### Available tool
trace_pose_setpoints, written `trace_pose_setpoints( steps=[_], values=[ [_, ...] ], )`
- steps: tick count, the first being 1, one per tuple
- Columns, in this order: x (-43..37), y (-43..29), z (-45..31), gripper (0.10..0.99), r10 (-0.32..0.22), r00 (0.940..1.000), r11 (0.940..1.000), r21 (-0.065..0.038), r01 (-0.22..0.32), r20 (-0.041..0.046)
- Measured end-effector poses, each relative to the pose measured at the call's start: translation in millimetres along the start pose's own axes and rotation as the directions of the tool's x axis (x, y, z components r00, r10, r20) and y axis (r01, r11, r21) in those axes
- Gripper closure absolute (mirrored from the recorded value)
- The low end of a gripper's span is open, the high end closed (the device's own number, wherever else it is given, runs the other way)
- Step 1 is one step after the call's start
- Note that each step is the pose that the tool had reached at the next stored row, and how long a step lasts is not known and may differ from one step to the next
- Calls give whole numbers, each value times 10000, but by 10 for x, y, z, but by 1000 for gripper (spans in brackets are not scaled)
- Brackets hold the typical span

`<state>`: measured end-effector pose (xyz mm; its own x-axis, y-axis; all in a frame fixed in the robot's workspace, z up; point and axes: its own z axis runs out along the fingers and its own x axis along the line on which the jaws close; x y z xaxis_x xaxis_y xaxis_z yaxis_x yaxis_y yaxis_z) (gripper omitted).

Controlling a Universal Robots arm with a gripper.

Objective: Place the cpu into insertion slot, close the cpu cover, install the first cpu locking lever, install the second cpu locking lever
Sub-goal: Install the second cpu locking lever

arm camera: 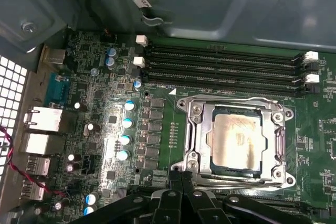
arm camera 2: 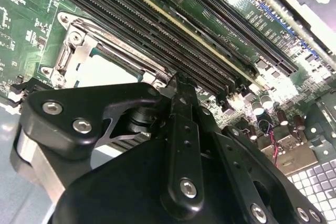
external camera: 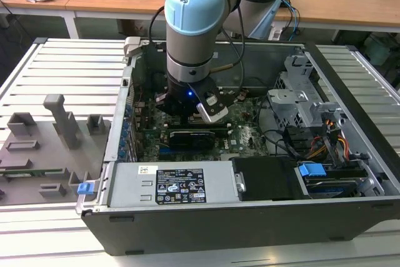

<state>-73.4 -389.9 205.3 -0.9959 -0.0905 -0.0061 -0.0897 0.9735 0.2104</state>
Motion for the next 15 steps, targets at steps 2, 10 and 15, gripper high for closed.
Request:
trace_pose_setpoints(
  steps=[2, 10, 15],
  values=[
    [0, -2, 9, 980, -1, 10000, 10000, -9, 1, 1],
    [-2, 8, 57, 980, -2, 10000, 10000, -96, 2, 9],
    [-2, 9, 74, 980, -1, 10000, 9999, -146, 1, 13]
  ],
)
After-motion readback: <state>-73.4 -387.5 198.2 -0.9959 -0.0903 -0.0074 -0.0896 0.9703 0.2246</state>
